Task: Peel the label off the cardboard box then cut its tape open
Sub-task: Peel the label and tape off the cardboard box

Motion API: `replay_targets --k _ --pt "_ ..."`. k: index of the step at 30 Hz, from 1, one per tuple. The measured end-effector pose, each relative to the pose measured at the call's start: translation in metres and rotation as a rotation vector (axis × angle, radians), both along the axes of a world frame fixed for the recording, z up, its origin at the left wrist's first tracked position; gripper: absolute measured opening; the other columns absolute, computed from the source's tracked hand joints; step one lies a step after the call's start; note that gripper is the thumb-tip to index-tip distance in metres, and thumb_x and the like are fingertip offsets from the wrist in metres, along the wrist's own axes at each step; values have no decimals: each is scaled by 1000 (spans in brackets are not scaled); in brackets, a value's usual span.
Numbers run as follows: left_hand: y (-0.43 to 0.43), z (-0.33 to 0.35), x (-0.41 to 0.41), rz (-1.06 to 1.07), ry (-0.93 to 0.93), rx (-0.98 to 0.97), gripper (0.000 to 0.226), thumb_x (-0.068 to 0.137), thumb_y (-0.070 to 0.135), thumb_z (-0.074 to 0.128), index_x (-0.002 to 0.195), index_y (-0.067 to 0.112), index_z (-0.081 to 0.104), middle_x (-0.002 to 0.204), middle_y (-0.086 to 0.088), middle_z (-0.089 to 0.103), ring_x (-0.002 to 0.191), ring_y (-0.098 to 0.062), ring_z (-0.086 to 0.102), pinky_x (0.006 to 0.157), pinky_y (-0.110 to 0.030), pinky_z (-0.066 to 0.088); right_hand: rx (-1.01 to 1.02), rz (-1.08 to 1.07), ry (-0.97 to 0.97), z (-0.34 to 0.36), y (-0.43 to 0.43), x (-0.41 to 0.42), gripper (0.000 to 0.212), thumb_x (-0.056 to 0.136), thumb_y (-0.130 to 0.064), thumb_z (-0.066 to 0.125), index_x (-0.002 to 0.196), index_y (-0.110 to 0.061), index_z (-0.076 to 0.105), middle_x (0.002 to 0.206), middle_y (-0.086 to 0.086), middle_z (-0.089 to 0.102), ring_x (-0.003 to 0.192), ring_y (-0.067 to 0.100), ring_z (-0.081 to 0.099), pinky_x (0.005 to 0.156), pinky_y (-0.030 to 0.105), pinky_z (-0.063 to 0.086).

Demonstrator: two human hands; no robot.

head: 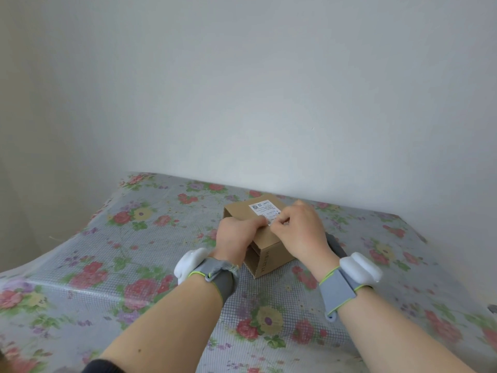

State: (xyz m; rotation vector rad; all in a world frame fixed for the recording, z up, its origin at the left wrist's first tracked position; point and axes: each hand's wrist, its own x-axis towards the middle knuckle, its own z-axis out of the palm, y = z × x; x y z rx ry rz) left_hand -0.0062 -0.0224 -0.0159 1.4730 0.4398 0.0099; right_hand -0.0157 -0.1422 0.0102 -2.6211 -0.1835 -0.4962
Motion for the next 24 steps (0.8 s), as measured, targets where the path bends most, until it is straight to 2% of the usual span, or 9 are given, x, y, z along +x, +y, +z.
replay_targets --k 5,9,13,15,18,20,22,24 --pt "2 -3 3 2 -3 12 30 61 28 83 78 10 65 70 -4 64 59 -17 57 46 -20 36 58 -42 1 -1 2 1 21 77 -16 61 65 -2 69 83 13 61 82 21 48 65 36 45" --pt "2 -2 3 -16 4 -6 28 64 27 83 75 12 62 72 -4 63 63 -18 58 49 -22 39 111 -60 7 -2 0 6 19 77 -14 59 63 -4 69 81 9 64 84 23 53 66 34 47" --pt "4 -2 3 -41 11 -31 37 65 28 82 89 8 64 80 -6 65 73 -21 60 50 -24 40 171 -91 -22 0 -9 11 19 77 -7 59 62 -1 69 69 14 69 73 34 61 61 35 48" --pt "4 -1 2 -45 8 -35 34 66 27 82 87 9 62 83 -6 66 75 -21 61 51 -24 41 186 -95 -35 2 -13 12 19 80 -7 59 65 -2 70 70 10 71 71 31 63 62 33 49" --pt "4 -1 2 -78 11 -49 33 68 27 80 88 10 60 86 -7 65 76 -20 61 52 -25 45 198 -80 -33 2 -15 13 21 88 -15 59 71 -8 70 66 -2 61 70 21 57 62 27 40" --pt "5 -1 1 -95 14 -67 35 71 26 78 96 9 60 88 -8 64 76 -19 61 56 -26 49 161 -63 -15 3 -14 13 34 92 -27 54 70 -4 66 56 -1 52 62 22 50 56 29 32" --pt "6 -1 1 -109 13 -78 38 74 26 75 103 8 60 87 -7 63 72 -17 60 59 -27 51 146 -28 5 3 -13 13 36 90 -40 56 76 -9 67 61 -3 56 64 20 52 58 30 38" --pt "5 0 0 -118 4 -76 36 76 25 74 105 7 61 83 -5 63 69 -16 59 58 -26 51 132 -7 14 4 -12 12 26 83 -47 62 85 -21 67 79 -7 64 77 15 58 68 31 48"
